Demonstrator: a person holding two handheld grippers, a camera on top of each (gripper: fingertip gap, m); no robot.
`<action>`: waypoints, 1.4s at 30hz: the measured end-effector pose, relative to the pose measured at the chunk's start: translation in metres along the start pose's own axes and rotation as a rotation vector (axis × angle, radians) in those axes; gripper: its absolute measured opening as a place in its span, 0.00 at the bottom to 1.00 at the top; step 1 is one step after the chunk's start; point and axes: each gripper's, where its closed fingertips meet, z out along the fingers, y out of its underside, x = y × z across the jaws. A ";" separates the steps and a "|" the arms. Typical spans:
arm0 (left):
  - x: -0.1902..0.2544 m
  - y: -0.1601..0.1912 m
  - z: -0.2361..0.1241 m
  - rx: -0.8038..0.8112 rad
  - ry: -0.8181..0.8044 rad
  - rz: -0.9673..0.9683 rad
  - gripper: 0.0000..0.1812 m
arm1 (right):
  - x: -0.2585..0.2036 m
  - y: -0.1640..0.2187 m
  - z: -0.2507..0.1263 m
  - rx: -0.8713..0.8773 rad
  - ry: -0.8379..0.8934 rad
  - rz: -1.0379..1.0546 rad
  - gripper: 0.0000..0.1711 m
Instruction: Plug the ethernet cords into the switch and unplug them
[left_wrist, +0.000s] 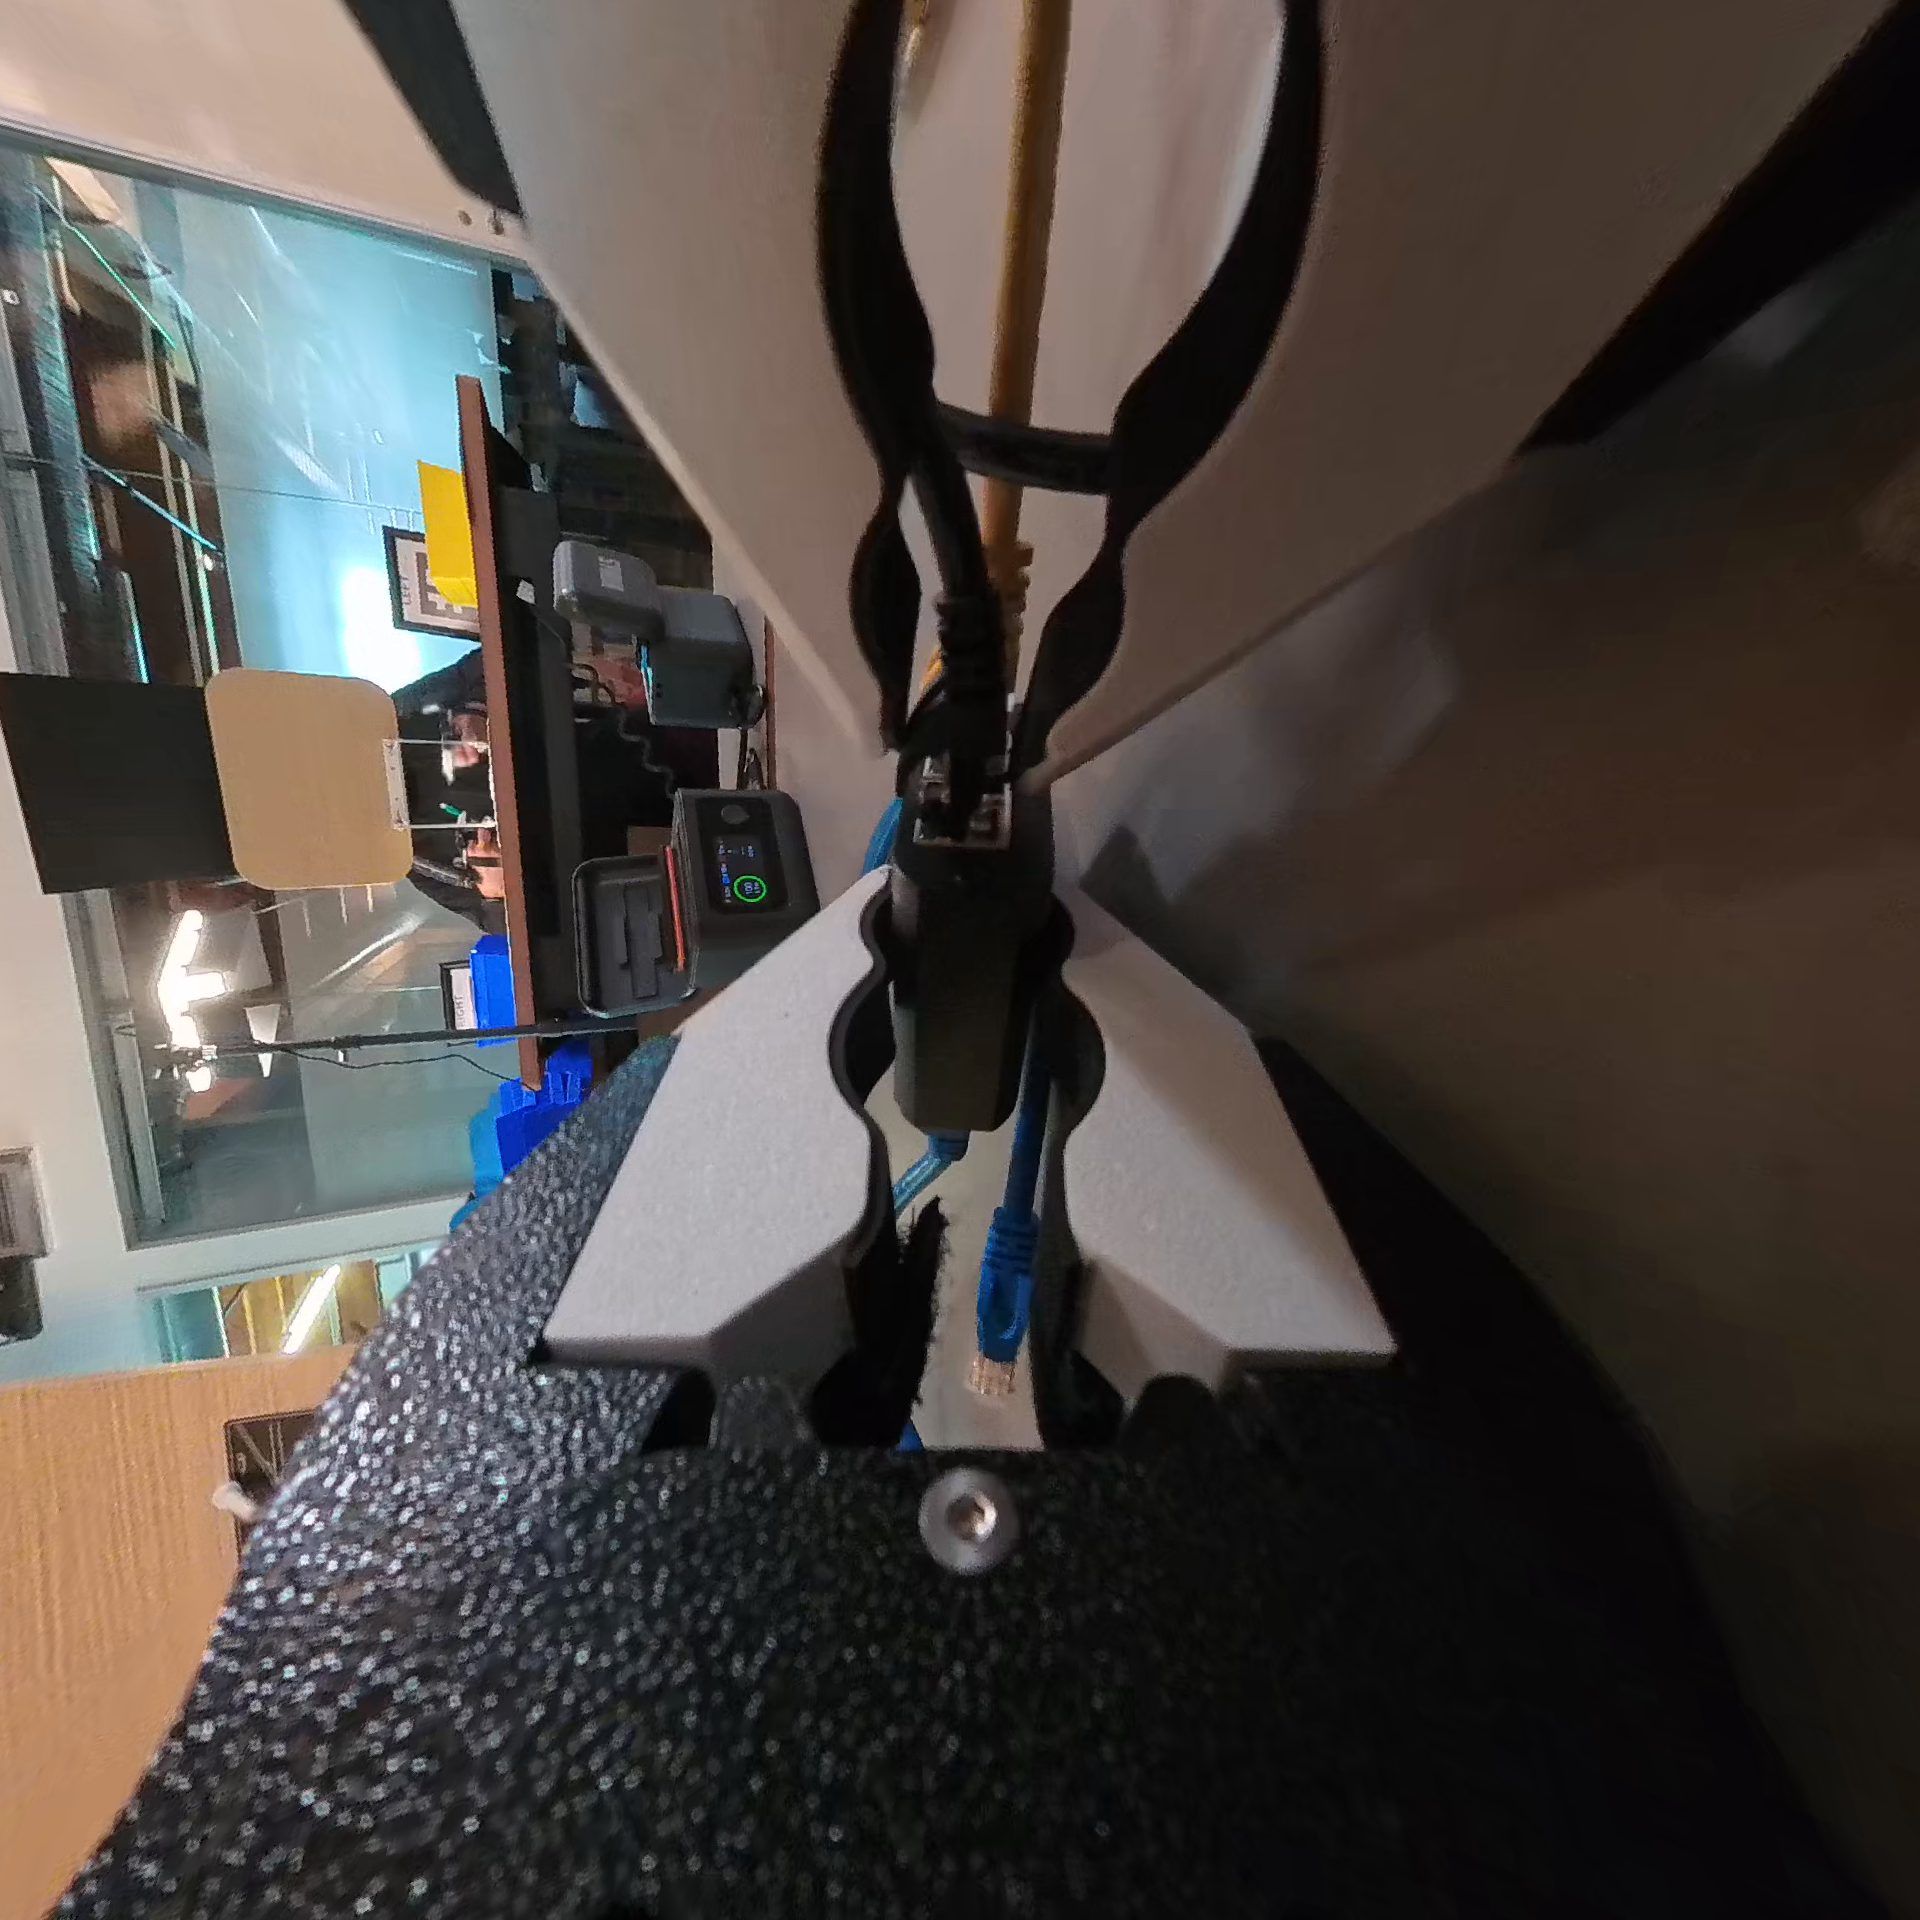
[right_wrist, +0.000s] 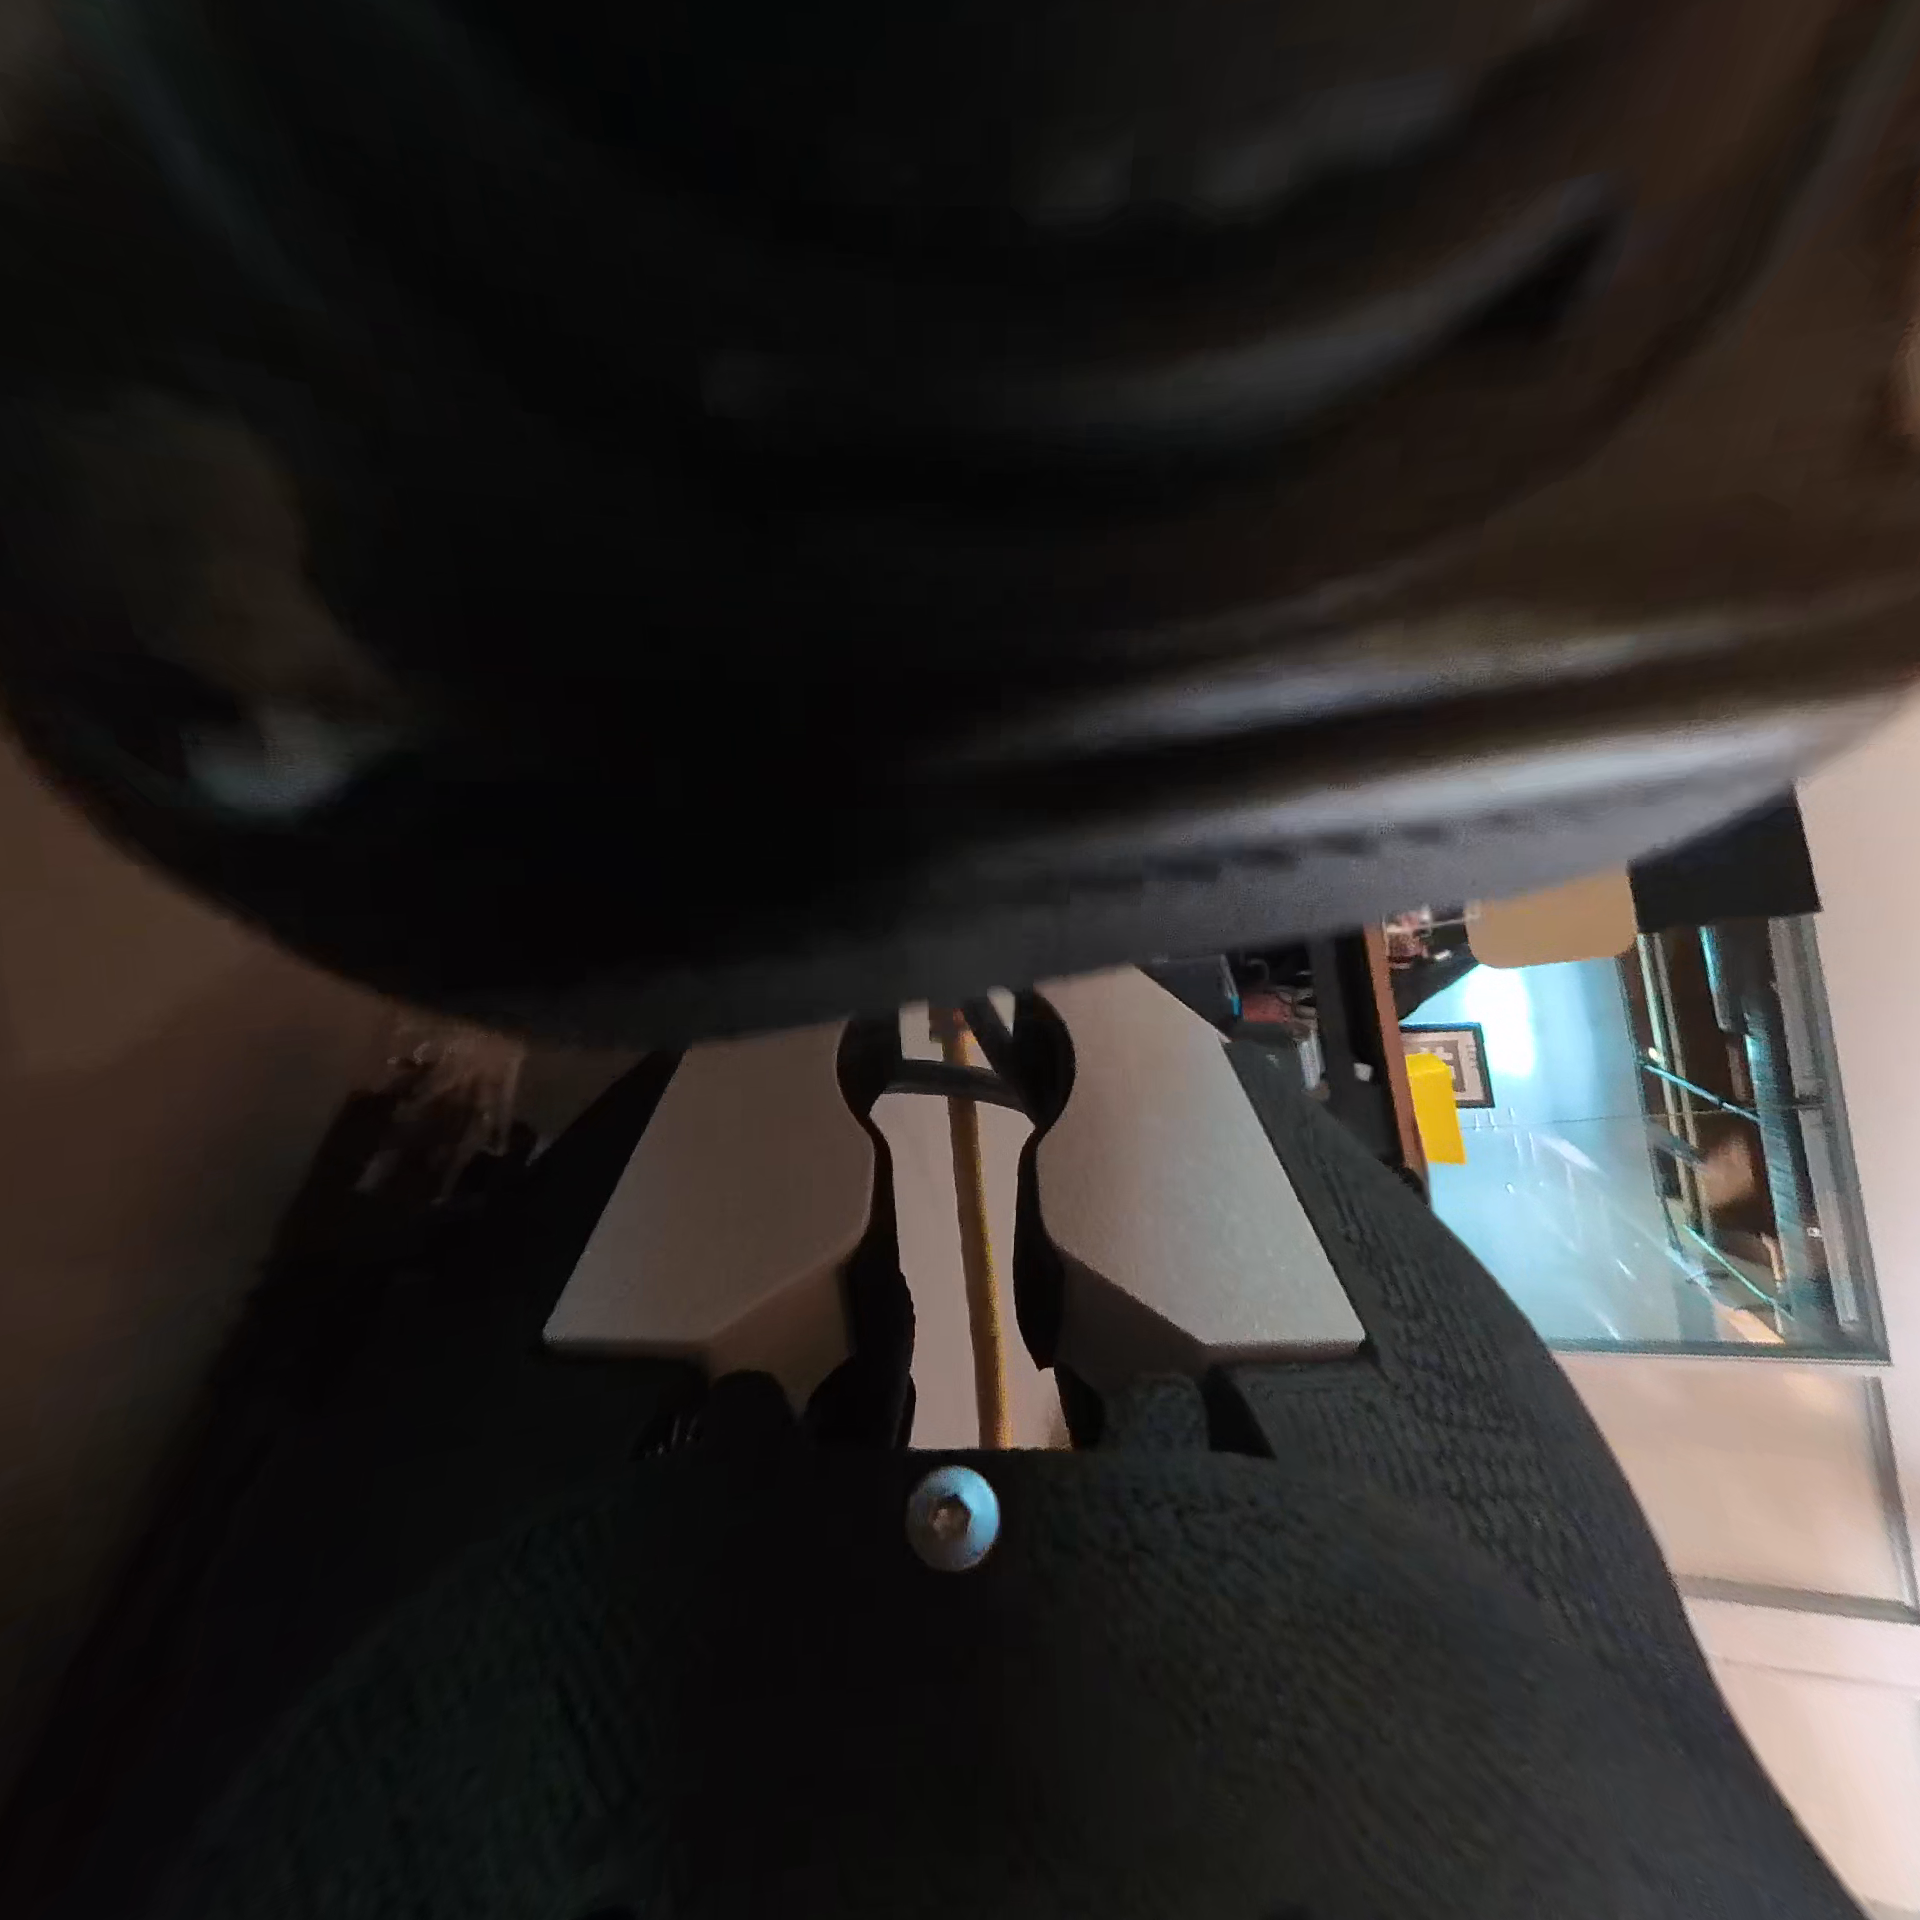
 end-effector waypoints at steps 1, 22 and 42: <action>0.000 0.000 0.000 0.008 0.002 0.005 0.12 | 0.000 0.000 0.000 0.002 -0.006 0.006 0.08; 0.001 -0.002 -0.001 0.095 -0.004 0.071 0.12 | -0.004 -0.001 0.003 -0.052 -0.141 -0.064 0.07; 0.005 -0.016 -0.007 0.306 0.024 0.012 0.12 | -0.005 -0.004 -0.017 -0.056 -0.784 -0.378 0.08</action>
